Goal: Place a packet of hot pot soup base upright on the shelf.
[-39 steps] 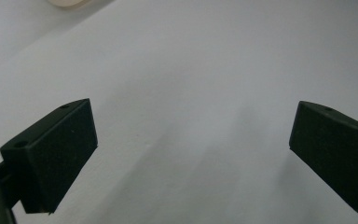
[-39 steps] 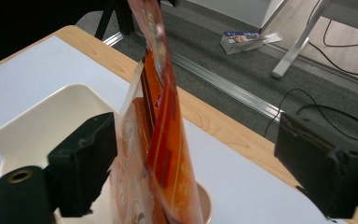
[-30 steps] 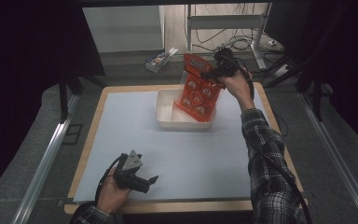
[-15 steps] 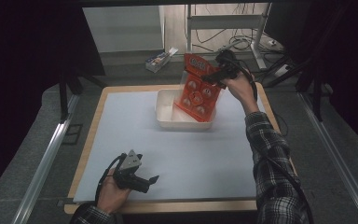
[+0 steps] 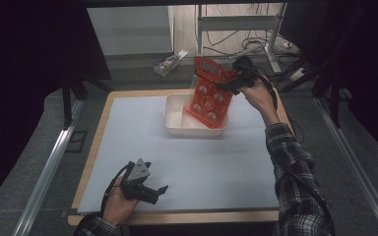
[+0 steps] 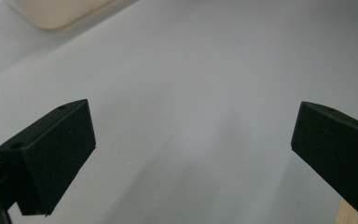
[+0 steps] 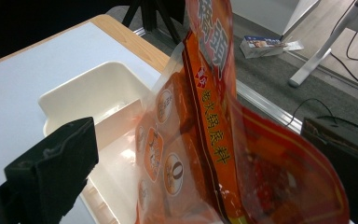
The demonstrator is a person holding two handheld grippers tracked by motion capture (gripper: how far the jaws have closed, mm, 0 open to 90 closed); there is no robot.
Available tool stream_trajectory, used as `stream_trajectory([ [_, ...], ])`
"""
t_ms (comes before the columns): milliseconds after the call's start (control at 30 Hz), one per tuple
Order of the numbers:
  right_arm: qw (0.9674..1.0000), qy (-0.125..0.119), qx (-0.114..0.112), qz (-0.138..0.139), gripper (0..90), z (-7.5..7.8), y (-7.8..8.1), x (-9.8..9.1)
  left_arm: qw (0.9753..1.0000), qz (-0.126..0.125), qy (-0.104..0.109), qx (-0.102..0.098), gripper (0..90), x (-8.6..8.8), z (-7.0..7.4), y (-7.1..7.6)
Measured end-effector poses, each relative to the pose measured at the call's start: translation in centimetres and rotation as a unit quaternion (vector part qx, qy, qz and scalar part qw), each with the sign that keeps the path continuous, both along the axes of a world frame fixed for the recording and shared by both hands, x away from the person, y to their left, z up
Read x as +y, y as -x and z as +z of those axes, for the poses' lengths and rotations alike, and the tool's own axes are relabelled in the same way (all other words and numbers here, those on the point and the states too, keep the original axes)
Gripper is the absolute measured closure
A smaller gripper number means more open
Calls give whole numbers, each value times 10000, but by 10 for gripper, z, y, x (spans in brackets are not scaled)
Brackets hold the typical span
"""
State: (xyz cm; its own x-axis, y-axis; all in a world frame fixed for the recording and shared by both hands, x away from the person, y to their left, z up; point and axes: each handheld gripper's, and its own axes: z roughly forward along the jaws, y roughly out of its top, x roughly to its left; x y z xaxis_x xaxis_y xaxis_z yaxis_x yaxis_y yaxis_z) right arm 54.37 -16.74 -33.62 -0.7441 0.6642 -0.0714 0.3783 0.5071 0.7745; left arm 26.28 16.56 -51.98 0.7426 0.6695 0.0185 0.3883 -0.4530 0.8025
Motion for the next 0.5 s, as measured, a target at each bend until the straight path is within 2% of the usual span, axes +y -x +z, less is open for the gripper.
stream_trajectory([
  [500, 9998, -166, -105, -84, 5, -8, 21, -19, 9999, -31, -83, -79, 0, -3, 1, 2],
])
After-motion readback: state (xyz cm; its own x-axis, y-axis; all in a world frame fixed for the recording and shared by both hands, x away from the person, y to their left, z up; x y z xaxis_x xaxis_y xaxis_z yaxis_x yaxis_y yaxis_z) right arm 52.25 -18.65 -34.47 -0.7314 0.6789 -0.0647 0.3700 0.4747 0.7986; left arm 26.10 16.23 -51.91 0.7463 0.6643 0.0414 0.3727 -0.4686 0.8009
